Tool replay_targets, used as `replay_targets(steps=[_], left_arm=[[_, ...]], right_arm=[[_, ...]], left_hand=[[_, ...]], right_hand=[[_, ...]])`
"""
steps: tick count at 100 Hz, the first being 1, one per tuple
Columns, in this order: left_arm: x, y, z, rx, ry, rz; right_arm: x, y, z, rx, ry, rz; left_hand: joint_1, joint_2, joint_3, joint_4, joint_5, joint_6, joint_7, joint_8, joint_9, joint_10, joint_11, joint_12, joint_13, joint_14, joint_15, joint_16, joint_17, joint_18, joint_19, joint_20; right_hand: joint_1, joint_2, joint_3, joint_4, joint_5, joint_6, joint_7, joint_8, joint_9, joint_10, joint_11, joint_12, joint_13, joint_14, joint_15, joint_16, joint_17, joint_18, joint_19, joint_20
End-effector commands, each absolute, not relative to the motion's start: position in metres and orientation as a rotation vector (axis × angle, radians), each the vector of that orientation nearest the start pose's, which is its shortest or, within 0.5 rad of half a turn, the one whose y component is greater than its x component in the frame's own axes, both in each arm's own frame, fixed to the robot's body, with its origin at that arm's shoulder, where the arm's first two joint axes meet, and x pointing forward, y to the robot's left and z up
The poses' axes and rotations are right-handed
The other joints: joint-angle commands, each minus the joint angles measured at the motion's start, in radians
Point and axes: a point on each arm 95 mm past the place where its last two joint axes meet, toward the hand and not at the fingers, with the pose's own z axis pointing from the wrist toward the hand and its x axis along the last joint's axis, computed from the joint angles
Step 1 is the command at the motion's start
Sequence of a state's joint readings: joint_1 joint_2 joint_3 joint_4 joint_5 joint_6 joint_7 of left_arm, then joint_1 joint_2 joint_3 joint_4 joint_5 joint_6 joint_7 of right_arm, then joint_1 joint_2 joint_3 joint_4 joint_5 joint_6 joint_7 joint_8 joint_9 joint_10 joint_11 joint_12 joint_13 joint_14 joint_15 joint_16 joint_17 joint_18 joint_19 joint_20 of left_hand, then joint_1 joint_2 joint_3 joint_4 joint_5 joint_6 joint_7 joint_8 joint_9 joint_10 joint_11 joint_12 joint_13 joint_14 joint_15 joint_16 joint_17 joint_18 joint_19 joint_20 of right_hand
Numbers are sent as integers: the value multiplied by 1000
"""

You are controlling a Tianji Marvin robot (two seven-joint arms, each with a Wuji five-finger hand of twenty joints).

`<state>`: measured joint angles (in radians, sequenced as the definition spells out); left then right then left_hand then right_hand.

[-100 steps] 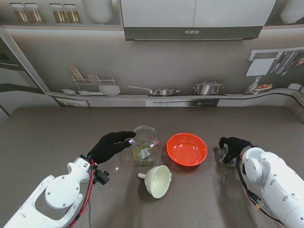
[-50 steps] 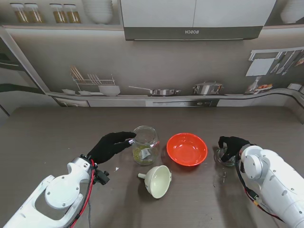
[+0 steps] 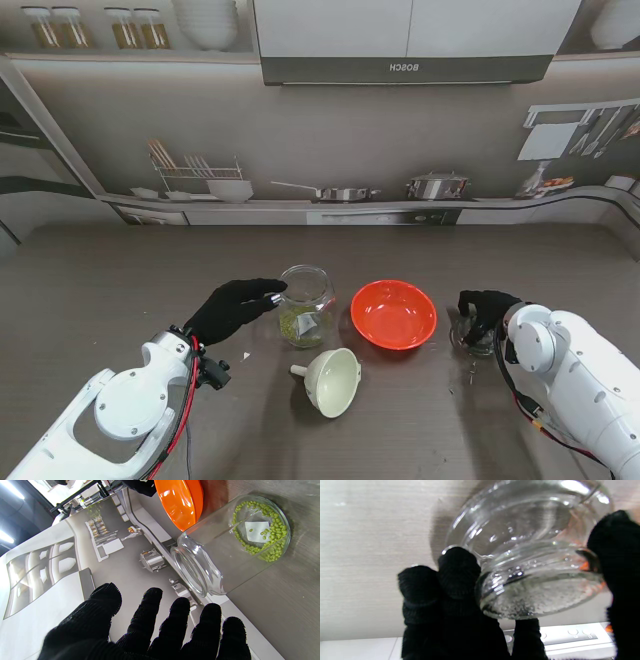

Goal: Pour mung beans into a glass jar with a funnel

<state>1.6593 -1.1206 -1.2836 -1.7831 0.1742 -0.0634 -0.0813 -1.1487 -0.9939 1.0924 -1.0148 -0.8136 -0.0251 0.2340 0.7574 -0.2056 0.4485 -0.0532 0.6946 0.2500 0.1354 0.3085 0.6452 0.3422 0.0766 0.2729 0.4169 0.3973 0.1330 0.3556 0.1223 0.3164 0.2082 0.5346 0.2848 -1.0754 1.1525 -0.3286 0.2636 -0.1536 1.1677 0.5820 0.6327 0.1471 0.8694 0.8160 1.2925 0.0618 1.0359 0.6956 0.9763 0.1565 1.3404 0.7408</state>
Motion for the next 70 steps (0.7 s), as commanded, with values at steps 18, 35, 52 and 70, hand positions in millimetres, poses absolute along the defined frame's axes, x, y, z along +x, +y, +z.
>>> replay_targets(steps=[18,35,52,70], left_arm=[[376,-24,-284,-1903,1092,-2149],[376,-24,-284,-1905,1092,-2147],[376,-23,-284,-1905,1090,-2146],[376,-23,-284,-1908,1091,-2144]], right_arm=[[463,-152,-423,1721,1741,836],[462,-152,-425,1734,1754,831],[462,-152,-424,1732,1762,835],[464,-149,-419,1712,1756,858]], left_hand=[[-32,-3,5,28,3,6,4,6,-2,-5,-2,3,11,-1,16,13,-1,-2,-18,11],[-31,-4,6,28,6,8,4,6,-2,-2,-2,3,10,2,15,13,-1,-2,-19,11],[-31,-4,5,28,6,8,5,6,-2,-4,-2,3,9,1,15,13,-1,-2,-19,11],[-31,-4,5,28,3,8,3,6,-2,-4,-2,2,10,1,15,13,-3,0,-19,11]], right_hand=[[335,235,224,35,219,49,254,-111,197,-166,279,102,30,-170,35,59,35,-36,21,-18],[355,271,215,28,221,109,314,-140,175,-150,306,161,32,-221,116,95,42,-60,20,-25],[365,310,206,21,156,178,349,-114,143,-156,342,203,35,-297,267,168,45,-120,35,-20],[374,342,201,8,95,243,351,-23,112,-163,380,225,37,-325,341,195,60,-142,62,-6]])
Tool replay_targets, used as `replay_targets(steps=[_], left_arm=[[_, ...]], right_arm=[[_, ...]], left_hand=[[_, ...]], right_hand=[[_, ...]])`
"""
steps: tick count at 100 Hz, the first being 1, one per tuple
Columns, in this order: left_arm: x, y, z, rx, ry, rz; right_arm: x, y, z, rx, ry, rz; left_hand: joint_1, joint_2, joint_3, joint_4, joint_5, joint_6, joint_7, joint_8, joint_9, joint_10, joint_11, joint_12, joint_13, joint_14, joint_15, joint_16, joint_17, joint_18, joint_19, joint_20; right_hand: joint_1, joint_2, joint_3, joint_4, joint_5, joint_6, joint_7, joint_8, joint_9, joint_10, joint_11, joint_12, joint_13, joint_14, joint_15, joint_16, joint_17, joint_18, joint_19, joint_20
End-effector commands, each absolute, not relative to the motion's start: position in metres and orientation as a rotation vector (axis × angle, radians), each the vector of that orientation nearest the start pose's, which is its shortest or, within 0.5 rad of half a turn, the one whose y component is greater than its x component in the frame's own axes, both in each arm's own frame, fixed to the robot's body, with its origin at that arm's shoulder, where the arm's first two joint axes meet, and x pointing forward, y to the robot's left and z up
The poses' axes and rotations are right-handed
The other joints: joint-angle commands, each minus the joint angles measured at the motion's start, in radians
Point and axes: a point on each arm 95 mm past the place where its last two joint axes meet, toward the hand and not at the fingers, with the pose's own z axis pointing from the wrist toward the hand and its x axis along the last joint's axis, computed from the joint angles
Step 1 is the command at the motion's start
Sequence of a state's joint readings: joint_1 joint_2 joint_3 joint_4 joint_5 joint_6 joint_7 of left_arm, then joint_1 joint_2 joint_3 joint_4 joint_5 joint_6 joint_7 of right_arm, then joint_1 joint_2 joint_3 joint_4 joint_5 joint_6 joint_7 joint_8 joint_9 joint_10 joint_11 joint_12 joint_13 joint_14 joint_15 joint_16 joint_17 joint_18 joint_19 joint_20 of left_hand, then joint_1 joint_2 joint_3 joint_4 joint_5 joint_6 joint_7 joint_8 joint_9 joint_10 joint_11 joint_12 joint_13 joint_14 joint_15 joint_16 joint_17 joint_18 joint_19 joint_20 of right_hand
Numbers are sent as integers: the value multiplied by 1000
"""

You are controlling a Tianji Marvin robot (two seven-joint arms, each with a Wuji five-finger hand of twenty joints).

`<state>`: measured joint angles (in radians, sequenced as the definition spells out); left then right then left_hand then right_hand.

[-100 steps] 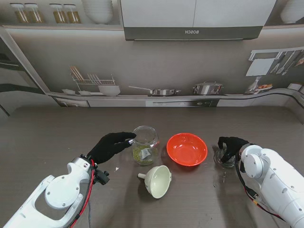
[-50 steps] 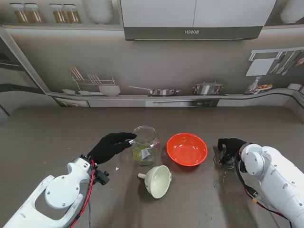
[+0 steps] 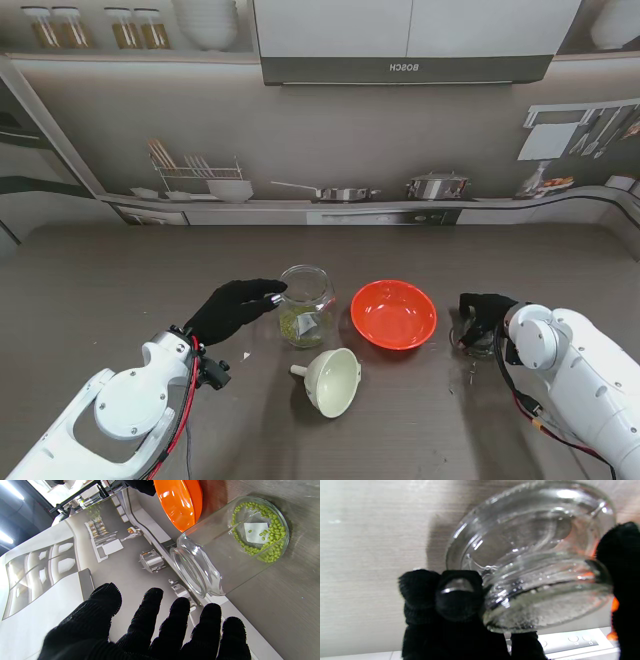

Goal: Pour mung beans into a glass jar with a funnel

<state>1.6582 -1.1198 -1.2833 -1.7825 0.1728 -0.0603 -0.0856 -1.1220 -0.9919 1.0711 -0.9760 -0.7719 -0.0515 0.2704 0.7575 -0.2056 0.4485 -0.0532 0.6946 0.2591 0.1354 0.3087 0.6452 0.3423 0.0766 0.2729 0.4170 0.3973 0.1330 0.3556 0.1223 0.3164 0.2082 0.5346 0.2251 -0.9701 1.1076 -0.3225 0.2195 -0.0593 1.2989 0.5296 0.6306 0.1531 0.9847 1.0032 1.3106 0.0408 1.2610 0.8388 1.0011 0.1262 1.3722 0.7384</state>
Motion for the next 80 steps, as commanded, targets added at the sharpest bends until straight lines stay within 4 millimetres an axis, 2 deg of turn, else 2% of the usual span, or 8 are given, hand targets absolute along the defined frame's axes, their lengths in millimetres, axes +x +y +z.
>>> replay_targets(steps=[1,46,80], left_arm=[[376,-23,-284,-1908,1091,-2144],[376,-23,-285,-1917,1090,-2139],[376,-23,-284,-1918,1085,-2139]], right_arm=[[464,-149,-419,1712,1756,859],[466,-144,-391,1723,1690,944],[476,-140,-369,1743,1631,987]], left_hand=[[-32,-4,5,28,4,-1,4,6,-2,-4,-2,2,11,0,15,13,-3,0,-19,11],[-31,-3,3,28,6,-3,5,6,-3,-5,-2,3,10,-2,15,13,-3,-1,-19,11],[-30,-4,3,28,5,-1,4,6,-4,-6,-2,2,10,0,15,13,-3,0,-19,11]], right_hand=[[433,236,247,2,138,152,219,34,114,-169,266,38,18,-306,120,54,36,-114,32,-3],[444,225,254,5,146,139,214,59,111,-167,276,43,17,-321,151,69,55,-123,42,1],[446,216,259,9,159,125,211,55,115,-163,274,43,17,-320,149,70,58,-119,41,1]])
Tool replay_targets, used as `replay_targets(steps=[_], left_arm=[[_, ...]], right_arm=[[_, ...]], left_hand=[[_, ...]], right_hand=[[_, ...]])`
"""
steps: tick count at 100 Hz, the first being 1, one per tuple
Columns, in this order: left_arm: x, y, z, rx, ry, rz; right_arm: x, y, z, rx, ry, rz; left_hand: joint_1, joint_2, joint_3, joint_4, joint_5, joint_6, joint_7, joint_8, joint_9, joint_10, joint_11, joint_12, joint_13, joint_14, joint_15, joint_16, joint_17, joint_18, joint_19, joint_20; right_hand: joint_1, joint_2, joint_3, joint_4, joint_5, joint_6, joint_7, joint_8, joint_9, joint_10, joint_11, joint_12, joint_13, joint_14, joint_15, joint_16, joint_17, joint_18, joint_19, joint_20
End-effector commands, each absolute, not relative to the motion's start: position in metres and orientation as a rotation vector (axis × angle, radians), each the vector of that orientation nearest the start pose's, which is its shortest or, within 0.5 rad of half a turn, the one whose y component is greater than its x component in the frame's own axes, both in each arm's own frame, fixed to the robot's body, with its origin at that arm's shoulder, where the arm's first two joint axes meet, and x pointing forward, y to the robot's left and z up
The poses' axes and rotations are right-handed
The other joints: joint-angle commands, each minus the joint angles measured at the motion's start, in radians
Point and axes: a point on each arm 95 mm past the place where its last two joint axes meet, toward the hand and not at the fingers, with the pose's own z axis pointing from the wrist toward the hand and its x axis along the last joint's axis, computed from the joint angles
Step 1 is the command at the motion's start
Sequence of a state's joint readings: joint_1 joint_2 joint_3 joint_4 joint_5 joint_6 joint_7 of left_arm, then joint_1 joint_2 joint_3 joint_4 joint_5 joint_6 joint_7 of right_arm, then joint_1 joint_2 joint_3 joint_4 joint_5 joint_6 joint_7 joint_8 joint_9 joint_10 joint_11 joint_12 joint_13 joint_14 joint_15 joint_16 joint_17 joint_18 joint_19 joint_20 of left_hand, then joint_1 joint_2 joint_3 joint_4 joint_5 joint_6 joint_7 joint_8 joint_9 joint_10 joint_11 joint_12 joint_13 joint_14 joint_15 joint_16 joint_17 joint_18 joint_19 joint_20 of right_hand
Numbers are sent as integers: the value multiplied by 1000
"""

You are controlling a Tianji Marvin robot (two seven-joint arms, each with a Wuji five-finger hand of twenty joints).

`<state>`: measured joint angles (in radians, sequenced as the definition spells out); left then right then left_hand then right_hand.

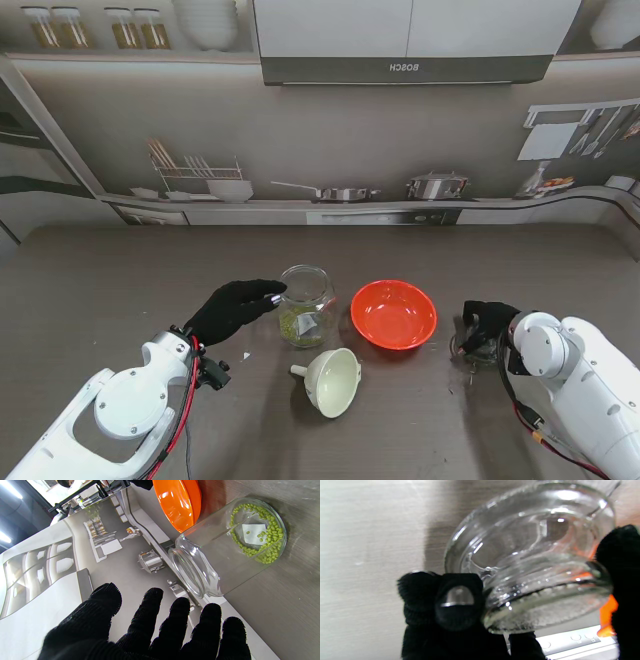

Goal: Pour mung beans into a glass jar with a funnel

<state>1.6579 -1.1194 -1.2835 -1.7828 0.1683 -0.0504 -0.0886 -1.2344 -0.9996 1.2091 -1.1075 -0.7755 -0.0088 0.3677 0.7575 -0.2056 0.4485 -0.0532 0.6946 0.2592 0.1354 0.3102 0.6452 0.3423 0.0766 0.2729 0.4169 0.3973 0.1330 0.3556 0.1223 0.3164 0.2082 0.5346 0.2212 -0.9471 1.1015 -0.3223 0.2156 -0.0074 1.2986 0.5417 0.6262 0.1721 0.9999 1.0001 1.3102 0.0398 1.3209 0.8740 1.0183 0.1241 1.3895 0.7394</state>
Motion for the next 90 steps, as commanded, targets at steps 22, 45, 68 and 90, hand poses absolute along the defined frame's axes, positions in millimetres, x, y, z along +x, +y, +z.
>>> replay_targets(steps=[22,45,68,90], left_arm=[[376,-21,-284,-1915,1081,-2140],[376,-20,-283,-1908,1076,-2141],[375,-17,-281,-1893,1064,-2149],[373,-13,-278,-1873,1046,-2160]], right_arm=[[484,-137,-354,1737,1606,1008],[494,-130,-330,1722,1567,1042],[506,-107,-286,1674,1528,1119],[516,-66,-241,1604,1518,1233]], left_hand=[[-30,-3,3,28,7,-2,5,4,-4,-4,-2,2,10,0,15,13,-3,-1,-19,12],[-29,-2,3,29,5,0,4,4,-4,-7,-2,2,11,1,15,13,-4,1,-19,11],[-30,-2,2,28,6,-2,4,4,-3,-4,-2,2,10,0,15,13,-3,0,-19,12],[-30,-2,2,28,6,-1,5,4,-2,-4,-2,2,11,0,15,13,-2,0,-19,12]], right_hand=[[450,189,268,11,168,67,211,39,124,-182,258,45,17,-316,90,37,44,-114,25,1],[451,184,271,14,174,64,211,35,125,-181,256,46,17,-315,93,40,48,-111,26,1],[455,184,270,17,178,63,211,30,130,-175,253,45,17,-310,96,43,50,-104,27,2],[455,183,268,19,180,64,211,25,131,-172,250,46,17,-309,97,45,52,-101,28,2]])
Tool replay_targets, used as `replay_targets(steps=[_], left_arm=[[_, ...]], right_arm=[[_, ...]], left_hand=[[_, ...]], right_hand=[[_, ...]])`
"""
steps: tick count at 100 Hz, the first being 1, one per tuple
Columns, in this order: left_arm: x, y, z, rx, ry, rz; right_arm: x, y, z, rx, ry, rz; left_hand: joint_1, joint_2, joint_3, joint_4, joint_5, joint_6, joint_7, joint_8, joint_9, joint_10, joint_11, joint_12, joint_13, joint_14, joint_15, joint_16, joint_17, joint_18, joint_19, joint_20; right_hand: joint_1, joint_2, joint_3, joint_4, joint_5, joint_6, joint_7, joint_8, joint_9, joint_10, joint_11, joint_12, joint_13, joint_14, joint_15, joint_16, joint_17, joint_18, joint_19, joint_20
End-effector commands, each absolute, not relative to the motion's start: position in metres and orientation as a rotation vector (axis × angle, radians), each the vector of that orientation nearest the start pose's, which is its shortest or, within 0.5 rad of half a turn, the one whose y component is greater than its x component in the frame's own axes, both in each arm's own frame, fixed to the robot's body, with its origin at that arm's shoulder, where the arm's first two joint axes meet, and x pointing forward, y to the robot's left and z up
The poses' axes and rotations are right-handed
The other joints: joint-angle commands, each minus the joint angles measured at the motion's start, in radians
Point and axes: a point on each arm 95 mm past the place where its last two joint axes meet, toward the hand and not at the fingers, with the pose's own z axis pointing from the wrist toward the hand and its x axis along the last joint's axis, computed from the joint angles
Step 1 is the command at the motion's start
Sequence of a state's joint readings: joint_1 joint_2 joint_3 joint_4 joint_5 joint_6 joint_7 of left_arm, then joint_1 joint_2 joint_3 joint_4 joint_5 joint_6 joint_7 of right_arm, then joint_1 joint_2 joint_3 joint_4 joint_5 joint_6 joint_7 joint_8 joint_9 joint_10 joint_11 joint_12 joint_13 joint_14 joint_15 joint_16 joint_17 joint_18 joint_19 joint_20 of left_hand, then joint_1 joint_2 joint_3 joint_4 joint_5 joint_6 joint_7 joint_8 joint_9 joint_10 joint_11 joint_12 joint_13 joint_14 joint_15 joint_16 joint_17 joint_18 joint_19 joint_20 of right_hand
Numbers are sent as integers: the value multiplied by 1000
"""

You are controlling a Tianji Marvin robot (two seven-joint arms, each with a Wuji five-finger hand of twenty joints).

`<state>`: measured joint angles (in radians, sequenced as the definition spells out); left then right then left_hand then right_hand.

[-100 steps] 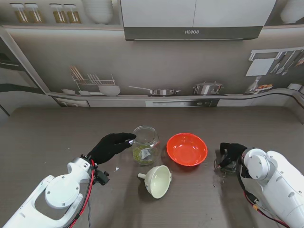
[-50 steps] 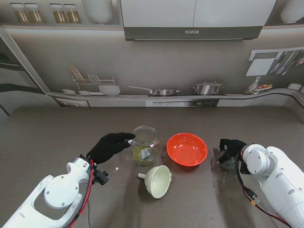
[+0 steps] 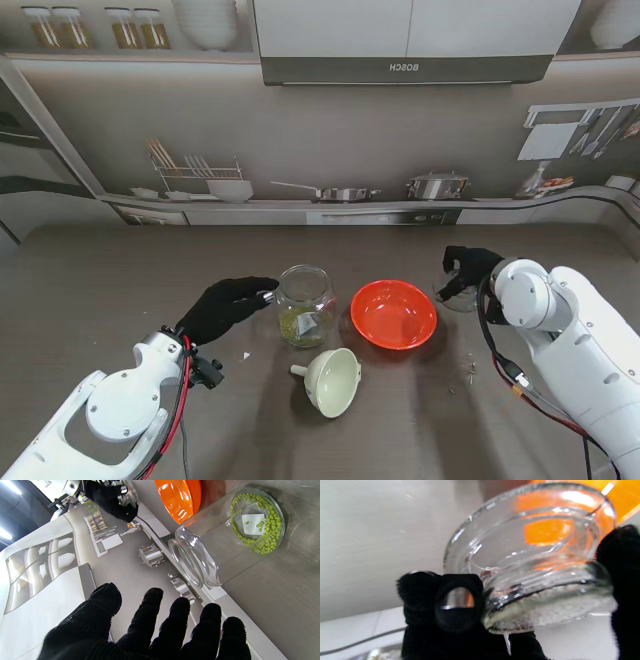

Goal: Pour mung beans into a glass jar with a funnel

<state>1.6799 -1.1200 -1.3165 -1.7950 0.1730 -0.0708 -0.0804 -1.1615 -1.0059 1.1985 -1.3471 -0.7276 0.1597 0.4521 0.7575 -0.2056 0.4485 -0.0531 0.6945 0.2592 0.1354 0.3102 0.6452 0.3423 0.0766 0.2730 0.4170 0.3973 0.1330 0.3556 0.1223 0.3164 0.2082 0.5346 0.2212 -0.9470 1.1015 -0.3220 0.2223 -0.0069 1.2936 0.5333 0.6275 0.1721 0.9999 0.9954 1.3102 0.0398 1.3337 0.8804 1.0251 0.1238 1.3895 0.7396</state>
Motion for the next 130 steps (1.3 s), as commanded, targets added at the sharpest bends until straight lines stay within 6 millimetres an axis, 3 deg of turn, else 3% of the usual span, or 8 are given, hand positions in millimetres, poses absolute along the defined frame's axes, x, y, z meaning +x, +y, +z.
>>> replay_targets(steps=[1,37,68,98,130], left_arm=[[373,-13,-278,-1872,1044,-2161],[370,-7,-273,-1844,1006,-2179],[367,-3,-270,-1825,977,-2188],[366,-1,-269,-1814,962,-2193],[365,0,-268,-1810,954,-2197]], right_arm=[[517,-64,-240,1600,1519,1238],[521,20,-204,1480,1545,1442],[518,82,-198,1402,1581,1559],[520,120,-204,1360,1626,1609],[522,146,-219,1287,1684,1625]], left_hand=[[-30,-2,2,28,6,-3,5,4,-1,-3,-2,2,12,-1,16,13,-2,1,-19,12],[-30,-2,3,29,7,-1,5,4,-1,-4,-2,2,12,1,15,13,-2,1,-19,11],[-29,-2,5,29,8,0,5,4,1,-2,-2,2,12,2,15,13,-1,2,-19,11],[-30,-2,6,29,9,-1,5,5,1,-3,-2,2,14,3,15,13,0,3,-18,11],[-30,-2,6,29,9,0,5,5,1,-1,-2,2,13,3,15,12,-1,3,-19,11]], right_hand=[[456,183,269,19,174,64,216,33,130,-172,250,51,17,-309,84,38,46,-101,28,1],[452,182,268,21,175,59,217,30,130,-172,249,53,17,-310,85,41,48,-102,29,2],[449,181,269,21,176,56,218,28,131,-172,248,53,17,-312,84,42,50,-102,29,2],[447,183,269,20,175,54,217,28,131,-172,248,54,17,-306,82,42,49,-103,29,1],[440,184,269,17,175,47,216,28,133,-181,239,50,16,-300,75,38,45,-101,28,2]])
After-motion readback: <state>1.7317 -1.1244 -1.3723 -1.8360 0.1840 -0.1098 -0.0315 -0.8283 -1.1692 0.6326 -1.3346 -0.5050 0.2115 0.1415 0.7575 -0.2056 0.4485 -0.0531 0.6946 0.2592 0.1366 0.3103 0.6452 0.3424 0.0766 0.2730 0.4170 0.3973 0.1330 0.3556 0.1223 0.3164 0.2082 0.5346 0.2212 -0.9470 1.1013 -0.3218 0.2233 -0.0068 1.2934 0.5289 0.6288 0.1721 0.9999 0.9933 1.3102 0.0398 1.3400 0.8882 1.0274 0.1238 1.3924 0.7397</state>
